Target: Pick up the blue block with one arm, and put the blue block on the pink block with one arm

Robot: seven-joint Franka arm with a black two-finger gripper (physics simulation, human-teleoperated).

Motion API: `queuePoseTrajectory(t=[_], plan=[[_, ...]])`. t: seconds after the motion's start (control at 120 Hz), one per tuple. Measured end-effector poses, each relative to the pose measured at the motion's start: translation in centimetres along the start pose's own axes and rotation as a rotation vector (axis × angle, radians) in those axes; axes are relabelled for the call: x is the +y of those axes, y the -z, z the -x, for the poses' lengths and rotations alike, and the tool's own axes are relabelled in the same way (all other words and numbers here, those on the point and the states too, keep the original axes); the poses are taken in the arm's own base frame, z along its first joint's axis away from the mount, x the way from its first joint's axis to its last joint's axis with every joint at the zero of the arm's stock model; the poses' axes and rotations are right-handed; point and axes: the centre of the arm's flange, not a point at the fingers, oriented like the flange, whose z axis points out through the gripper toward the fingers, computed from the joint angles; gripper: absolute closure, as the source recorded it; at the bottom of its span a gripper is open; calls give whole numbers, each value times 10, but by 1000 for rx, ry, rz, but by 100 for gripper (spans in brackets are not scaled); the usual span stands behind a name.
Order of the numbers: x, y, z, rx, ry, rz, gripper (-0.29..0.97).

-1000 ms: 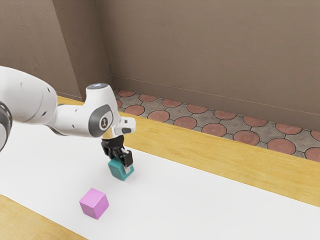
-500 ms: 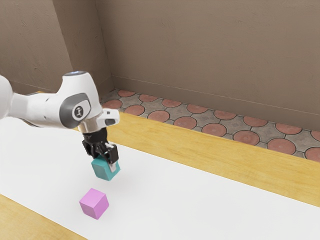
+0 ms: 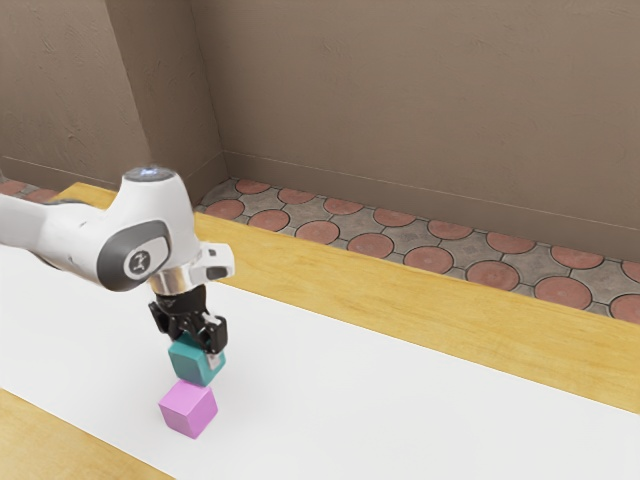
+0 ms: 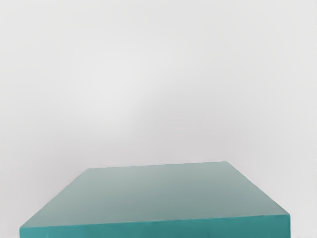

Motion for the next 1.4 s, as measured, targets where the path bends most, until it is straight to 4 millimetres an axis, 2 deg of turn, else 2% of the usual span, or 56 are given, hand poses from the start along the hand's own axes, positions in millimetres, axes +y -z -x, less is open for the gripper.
queuePoseTrajectory(t=[0.367,0.658,0.825,1.008,1.4], plan=[[-2,3,29,22,64,-5,30],[6,1,55,26,60,-13,30],[10,6,57,57,5,-65,30],[10,-1,61,68,3,-70,30],[14,-3,66,82,-14,-67,30]])
